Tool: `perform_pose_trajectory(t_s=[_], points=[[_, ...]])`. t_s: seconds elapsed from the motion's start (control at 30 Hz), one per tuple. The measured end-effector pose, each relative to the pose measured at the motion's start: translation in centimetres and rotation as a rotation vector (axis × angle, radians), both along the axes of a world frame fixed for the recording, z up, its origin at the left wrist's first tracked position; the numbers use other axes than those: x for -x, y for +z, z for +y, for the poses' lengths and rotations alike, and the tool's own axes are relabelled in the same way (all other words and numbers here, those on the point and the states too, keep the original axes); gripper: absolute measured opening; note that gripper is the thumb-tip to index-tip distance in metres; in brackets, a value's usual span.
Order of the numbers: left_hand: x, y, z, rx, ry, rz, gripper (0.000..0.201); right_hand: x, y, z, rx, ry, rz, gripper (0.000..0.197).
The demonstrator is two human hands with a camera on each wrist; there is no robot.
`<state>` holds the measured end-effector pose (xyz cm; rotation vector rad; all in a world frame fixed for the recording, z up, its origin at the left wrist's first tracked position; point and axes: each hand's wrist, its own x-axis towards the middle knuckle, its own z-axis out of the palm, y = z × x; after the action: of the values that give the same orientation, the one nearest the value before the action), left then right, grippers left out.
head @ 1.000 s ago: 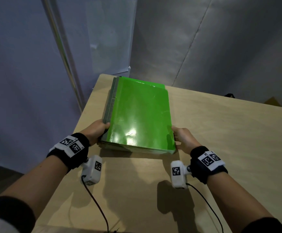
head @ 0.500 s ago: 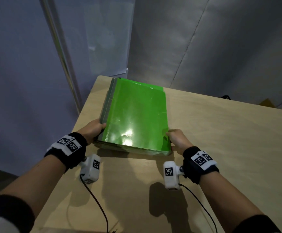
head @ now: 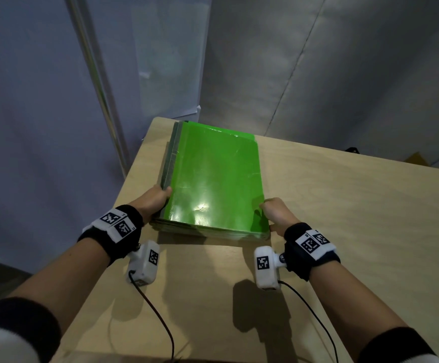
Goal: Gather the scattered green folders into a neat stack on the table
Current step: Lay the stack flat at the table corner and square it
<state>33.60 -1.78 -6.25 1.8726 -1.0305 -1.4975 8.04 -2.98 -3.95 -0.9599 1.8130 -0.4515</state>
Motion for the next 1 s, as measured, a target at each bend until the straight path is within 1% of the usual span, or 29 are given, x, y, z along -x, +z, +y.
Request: perform_pose_trajectory(t_s=[0.1, 0.13, 0.2, 0.3, 0.43, 0.57, 0.67, 0.8, 0.83, 0.93, 1.0], points=[[-0.2, -0.3, -0.1, -0.008, -0.016, -0.028, 0.057, -0.4, 0.3, 0.5, 0.012, 0.038, 0.012, 0.033], [-0.4, -0.6, -0.2, -0.015, -0.009, -0.048, 0.060, -0.5, 0.4, 0.6, 0.020, 0.060, 0.016, 0.036], [-0.5, -0.9, -0.2, -0.013, -0.017, -0.056, 0.059, -0.8, 0.6, 0.8, 0.027, 0.095, 0.035, 0.039], [-0.5, -0.7, -0.2, 0.026, 0.022, 0.019, 0.043, -0.8, 0.5, 0.7, 0.028, 0.104, 0.020, 0.041], [-1.1, -0.8, -0.2, 0.062, 0.136, 0.100, 0.056, 0.0, 0.5, 0.6, 0.026, 0.080, 0.019, 0.046], [-0.2, -0.3, 0.1, 0.069, 0.079, 0.132, 0.058, 0.1, 0.4, 0.5, 0.014, 0.153, 0.044, 0.044], [-0.3, -0.4, -0.1, 0.050, 0.078, 0.132, 0.060, 0.1, 0.6, 0.5, 0.004, 0.200, 0.049, 0.043], [0.1, 0.0, 0.2, 0.052, 0.088, 0.125, 0.058, 1.3, 0.2, 0.5, -0.005, 0.194, 0.003, 0.049], [0.1, 0.0, 0.4, 0.058, 0.085, 0.107, 0.057, 1.5, 0.1, 0.5, 0.005, 0.189, -0.002, 0.047], [0.0, -0.4, 1.1, 0.067, 0.078, 0.059, 0.058, 2.3, -0.5, 0.9, 0.020, 0.166, -0.036, 0.032], [-0.4, -1.1, 1.1, 0.071, 0.060, 0.058, 0.063, 2.4, -0.6, 1.4, 0.023, 0.205, -0.027, 0.027]])
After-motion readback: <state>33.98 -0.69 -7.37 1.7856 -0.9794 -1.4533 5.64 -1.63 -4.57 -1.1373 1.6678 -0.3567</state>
